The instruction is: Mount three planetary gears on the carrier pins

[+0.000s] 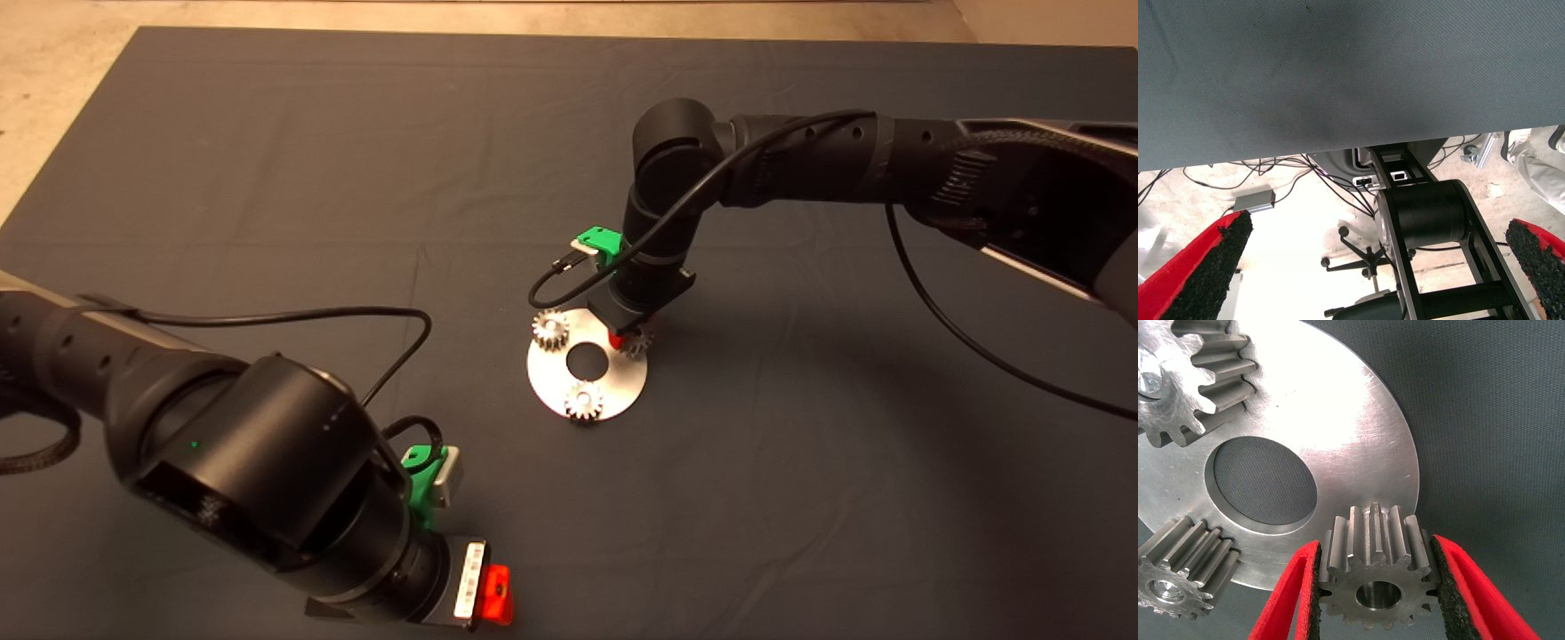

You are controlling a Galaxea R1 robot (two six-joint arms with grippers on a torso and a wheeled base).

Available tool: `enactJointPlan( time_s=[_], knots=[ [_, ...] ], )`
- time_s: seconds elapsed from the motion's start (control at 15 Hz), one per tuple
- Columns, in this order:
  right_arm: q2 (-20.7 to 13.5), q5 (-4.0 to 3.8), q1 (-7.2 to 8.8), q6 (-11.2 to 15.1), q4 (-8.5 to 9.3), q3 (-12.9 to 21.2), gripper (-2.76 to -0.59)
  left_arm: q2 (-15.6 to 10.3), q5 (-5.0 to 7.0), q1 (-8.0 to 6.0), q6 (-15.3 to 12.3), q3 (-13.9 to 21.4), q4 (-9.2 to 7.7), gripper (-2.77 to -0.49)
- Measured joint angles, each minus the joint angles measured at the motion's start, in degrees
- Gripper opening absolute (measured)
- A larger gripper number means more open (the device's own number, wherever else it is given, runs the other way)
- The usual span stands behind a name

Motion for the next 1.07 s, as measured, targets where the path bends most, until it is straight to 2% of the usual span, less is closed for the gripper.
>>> enactJointPlan(
  time_s=[0.73, 1.07],
  knots=[
    [0.00, 0.02, 0.00, 0.00, 0.00, -0.20, -2.38, 0.00, 0.00, 0.00, -0.02, 0.00, 0.01, -0.50],
    [0.00, 0.05, 0.00, 0.00, 0.04, -0.30, -2.28, 0.00, 0.00, 0.00, -0.02, 0.00, 0.01, -0.50]
  ],
)
